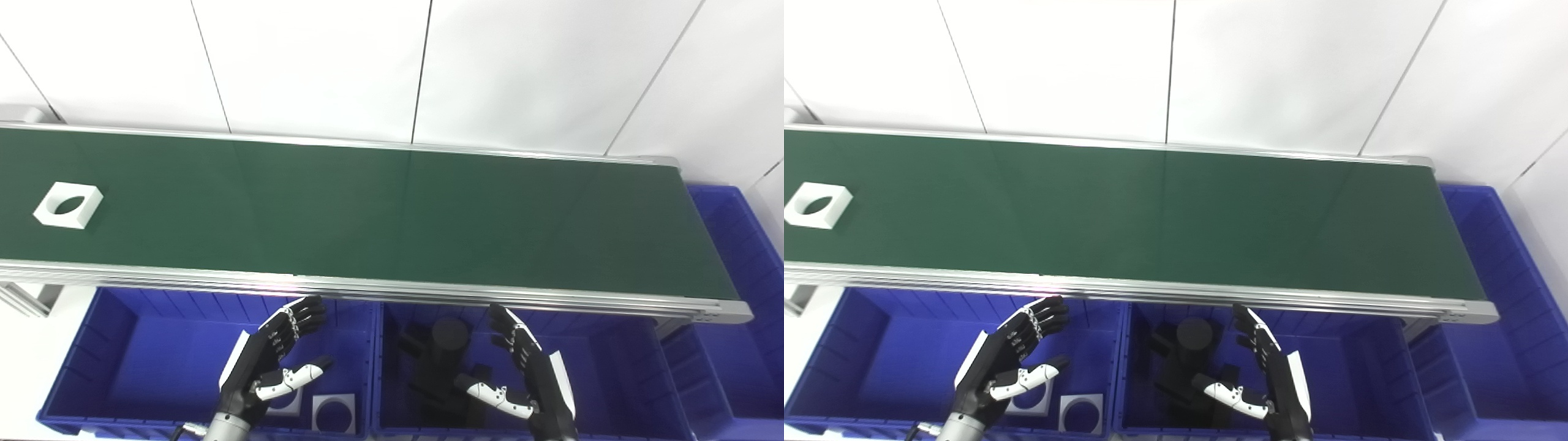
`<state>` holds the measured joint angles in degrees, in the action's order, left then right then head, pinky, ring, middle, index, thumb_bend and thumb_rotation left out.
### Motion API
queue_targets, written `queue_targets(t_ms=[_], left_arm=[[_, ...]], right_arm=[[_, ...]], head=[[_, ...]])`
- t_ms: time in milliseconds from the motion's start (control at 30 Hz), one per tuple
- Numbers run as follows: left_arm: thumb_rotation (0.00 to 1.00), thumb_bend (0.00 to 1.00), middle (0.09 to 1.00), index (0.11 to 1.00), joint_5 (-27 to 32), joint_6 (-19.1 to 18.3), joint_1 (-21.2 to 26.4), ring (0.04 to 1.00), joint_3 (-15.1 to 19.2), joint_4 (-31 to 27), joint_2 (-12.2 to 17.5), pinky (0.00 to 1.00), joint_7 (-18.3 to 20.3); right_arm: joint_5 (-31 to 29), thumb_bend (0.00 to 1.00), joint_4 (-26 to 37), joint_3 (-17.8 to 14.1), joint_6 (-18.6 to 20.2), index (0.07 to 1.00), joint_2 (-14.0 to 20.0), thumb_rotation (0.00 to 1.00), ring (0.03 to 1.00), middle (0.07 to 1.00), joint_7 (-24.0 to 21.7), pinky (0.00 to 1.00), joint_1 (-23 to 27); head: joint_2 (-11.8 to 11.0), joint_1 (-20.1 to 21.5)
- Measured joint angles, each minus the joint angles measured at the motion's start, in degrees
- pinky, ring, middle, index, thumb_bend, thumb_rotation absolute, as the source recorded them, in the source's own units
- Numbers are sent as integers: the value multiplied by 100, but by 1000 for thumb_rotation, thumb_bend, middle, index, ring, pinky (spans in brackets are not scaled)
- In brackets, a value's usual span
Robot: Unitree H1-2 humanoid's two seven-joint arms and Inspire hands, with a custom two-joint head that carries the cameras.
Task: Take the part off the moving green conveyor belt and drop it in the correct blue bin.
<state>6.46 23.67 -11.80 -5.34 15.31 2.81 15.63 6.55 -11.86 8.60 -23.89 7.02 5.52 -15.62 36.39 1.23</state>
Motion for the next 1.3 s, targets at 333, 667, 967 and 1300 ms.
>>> queue_targets(t_ms=[333,667,967,1300], left_arm=[[0,610,783,791,-210,25,-13,747,-133,118,-238,792,-170],[0,631,785,784,-408,29,-12,748,-188,280,-364,795,-381],[0,636,780,774,-405,29,-14,745,-190,324,-356,785,-449],[0,649,781,776,-409,29,-13,743,-216,367,-351,788,-450]], right_arm=[[-130,568,-246,-38,-7,877,179,84,867,888,0,813,20],[-230,537,-476,-98,-8,868,191,44,868,882,11,819,117],[-239,536,-488,-95,-8,873,134,0,876,891,11,826,161],[-252,537,-513,-106,-8,873,136,5,876,888,10,830,148]], head=[[-466,-1230],[-712,-1485],[-817,-1441],[-800,-1424]])
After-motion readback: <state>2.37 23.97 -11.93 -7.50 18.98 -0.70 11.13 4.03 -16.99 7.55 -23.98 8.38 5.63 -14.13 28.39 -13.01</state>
